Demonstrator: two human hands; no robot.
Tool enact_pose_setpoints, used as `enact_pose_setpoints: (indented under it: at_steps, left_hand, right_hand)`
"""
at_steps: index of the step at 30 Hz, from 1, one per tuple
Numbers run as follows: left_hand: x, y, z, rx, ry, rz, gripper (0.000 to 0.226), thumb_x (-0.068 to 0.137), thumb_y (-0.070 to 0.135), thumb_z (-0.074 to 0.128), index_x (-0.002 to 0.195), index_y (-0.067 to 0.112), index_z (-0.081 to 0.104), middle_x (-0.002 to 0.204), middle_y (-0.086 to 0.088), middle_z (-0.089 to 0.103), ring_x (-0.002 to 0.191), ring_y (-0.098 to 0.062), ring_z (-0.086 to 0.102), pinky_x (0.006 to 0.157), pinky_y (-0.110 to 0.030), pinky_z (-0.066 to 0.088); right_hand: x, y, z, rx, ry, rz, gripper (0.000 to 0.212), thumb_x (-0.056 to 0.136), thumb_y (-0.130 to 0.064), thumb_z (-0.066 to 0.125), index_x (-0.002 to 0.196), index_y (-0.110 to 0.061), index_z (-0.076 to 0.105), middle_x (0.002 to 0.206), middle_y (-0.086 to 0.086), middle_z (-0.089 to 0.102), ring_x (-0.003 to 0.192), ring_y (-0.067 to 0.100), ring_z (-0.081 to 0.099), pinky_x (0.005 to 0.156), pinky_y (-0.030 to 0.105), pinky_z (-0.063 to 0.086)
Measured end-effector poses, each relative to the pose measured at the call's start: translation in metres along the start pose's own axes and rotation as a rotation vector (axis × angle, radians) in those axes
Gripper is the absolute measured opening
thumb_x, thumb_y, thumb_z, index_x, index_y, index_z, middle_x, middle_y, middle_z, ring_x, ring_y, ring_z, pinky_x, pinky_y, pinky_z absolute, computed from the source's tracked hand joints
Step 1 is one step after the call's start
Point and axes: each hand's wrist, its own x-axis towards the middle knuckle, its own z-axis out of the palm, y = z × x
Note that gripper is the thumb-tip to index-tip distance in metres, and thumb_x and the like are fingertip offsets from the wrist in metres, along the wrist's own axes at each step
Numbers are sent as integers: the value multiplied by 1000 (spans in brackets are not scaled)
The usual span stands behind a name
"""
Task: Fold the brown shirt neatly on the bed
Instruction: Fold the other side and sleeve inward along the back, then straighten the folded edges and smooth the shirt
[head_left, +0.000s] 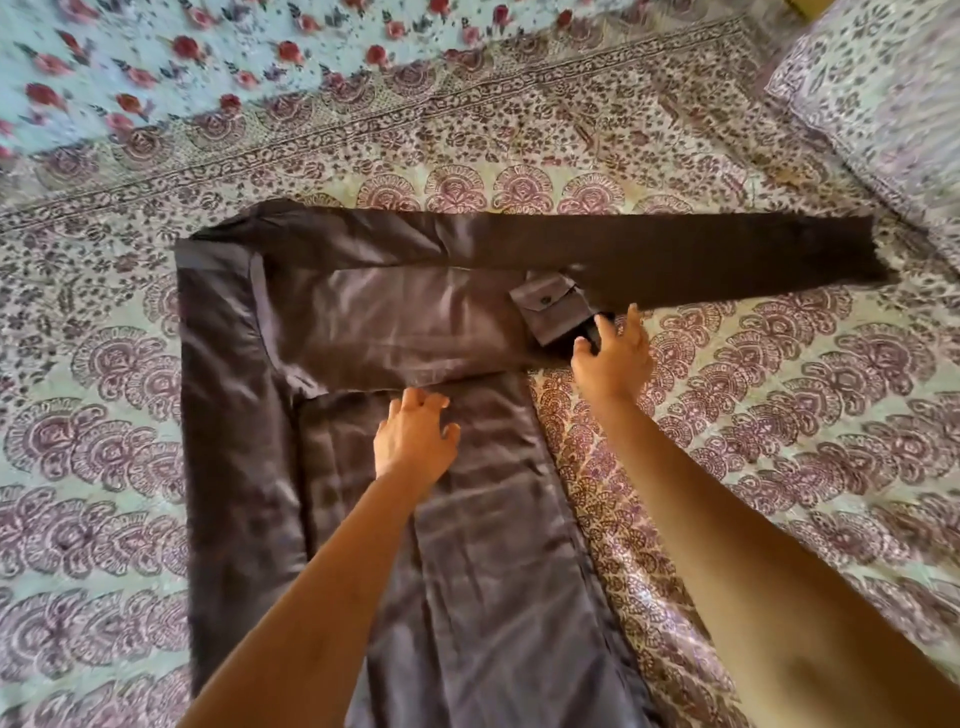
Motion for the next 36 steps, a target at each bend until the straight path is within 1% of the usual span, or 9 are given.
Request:
enact_pose_setpoints:
  at_steps: [5,8,11,15,19,22,26,32,36]
  left_hand:
    - [2,-4,-3,-100,13,31,34,91,34,52,123,24,56,127,0,52,119,-21,48,87,-36,45]
    - [-2,4,-16,-837,51,-201,27,93,40,49,109,22,62,103,-4,66,102,-25,61,81,-31,46]
    - [-2,9,-37,-1502,-152,-396,51,94,56,32,130,23,45,119,-7,57,115,-28,54,96,-39,45]
    - [-12,-16,-49,-1913,-396,-260,85,80,76,34,135,13,46,139,-15,48,126,-32,47,110,-48,32]
    - [-57,-52,-51,-2126,-276,-204,85,78,73,39,131,8,51,135,-18,50,126,-32,45,112,-47,27]
    - [-102,-88,-47,-2079,-50,-238,76,80,65,50,129,7,53,132,-22,51,121,-34,51,104,-46,40]
    - [-185,-131,-23,-1578,417,-581,21,85,29,65,70,18,55,77,-9,58,76,-21,55,69,-32,48]
    - [-292,-154,30,-1123,288,-704,27,73,11,77,67,11,50,65,-13,56,58,-13,53,57,-26,49]
    - [-313,-167,58,-822,47,-583,56,73,7,73,121,14,46,94,-5,62,76,-19,58,68,-31,50]
  right_hand:
    - [-12,-6,4,340,127,-230,41,90,-16,49,127,2,53,134,19,51,125,31,48,104,38,38]
    - [-51,-21,1,495,170,-476,38,89,-18,49,119,3,59,122,17,60,115,28,57,97,39,46]
    - [-105,-43,-1,626,54,-625,37,89,-21,48,118,-1,60,123,6,59,116,18,55,99,34,43]
    - [-175,-61,2,659,-55,-705,37,91,-28,45,117,-8,61,124,0,58,120,6,49,107,29,32]
    - [-226,-73,6,686,-126,-734,40,95,-35,40,116,-9,61,123,-4,58,121,2,48,106,29,33]
    - [-246,-73,11,707,-177,-696,31,90,-25,46,106,-8,66,113,-6,61,110,8,55,96,38,42]
    - [-266,-72,25,603,-237,-718,27,88,-26,48,93,-8,69,97,-8,64,94,8,58,85,38,45]
    - [-293,-51,45,414,-391,-656,38,88,-36,37,67,-15,62,68,-4,68,69,12,61,68,36,48]
    - [-304,-36,63,332,-333,-367,24,88,-30,48,96,-12,61,93,5,66,88,25,62,75,34,47]
